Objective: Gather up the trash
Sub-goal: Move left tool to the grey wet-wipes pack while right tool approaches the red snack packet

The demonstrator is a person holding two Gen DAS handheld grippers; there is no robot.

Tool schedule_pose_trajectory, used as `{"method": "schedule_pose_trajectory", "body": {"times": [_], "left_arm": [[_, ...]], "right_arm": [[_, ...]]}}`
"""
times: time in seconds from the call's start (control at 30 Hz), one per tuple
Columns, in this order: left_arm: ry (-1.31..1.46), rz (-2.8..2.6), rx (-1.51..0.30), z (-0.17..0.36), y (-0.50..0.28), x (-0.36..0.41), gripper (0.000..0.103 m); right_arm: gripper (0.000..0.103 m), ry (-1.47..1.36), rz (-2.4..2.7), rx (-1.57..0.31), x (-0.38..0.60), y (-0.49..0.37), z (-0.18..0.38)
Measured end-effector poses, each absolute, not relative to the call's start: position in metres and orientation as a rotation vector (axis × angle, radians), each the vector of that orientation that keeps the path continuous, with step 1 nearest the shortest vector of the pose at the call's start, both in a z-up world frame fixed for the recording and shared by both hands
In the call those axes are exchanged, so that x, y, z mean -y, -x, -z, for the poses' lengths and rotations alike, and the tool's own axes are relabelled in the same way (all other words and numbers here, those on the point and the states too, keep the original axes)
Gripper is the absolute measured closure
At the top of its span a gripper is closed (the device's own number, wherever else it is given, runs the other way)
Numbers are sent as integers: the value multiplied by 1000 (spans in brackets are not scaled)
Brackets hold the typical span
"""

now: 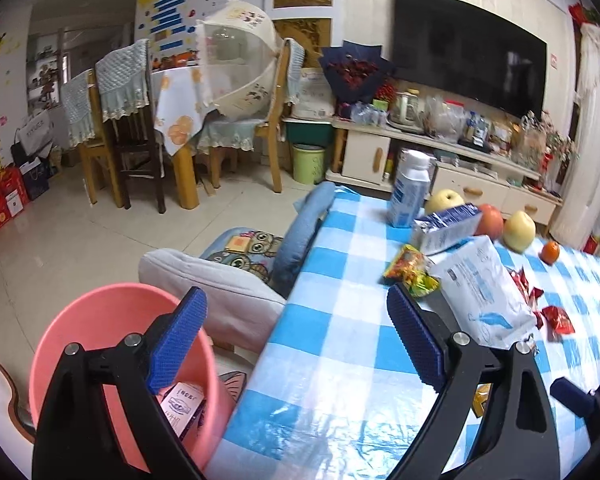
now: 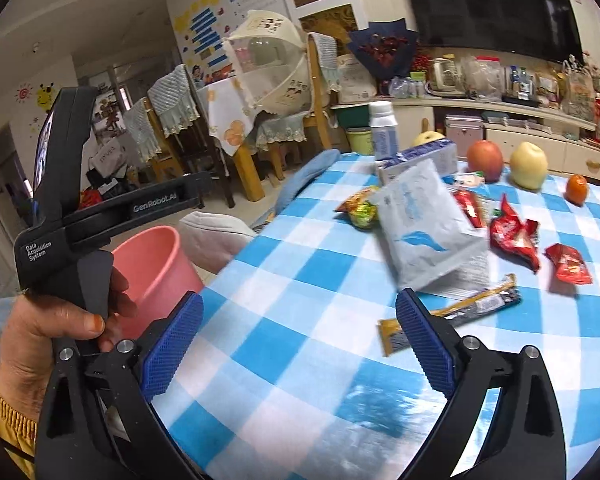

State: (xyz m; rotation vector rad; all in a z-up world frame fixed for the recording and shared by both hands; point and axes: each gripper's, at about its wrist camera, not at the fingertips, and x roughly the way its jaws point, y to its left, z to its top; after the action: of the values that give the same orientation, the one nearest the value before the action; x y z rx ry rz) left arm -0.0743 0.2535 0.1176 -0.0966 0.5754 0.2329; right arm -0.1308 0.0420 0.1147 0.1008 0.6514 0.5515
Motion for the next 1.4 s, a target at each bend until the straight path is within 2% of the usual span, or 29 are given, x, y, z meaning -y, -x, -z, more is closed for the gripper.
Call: {"method": "schedule_pose_trajectory", "body": {"times": [0.73,1.13,1.4], "left_arm": [[-51,-118,-694,-86,48,-176,11],[11,36,-746,-73,36,-139,11],[162,148,-781,-67,17,-125,11]], "right_arm": [[7,-64,-466,-596,27,132,-124],[7,-84,-390,-605,77,116,-128],[7,-145,-311,-669,123,94,-123]]}}
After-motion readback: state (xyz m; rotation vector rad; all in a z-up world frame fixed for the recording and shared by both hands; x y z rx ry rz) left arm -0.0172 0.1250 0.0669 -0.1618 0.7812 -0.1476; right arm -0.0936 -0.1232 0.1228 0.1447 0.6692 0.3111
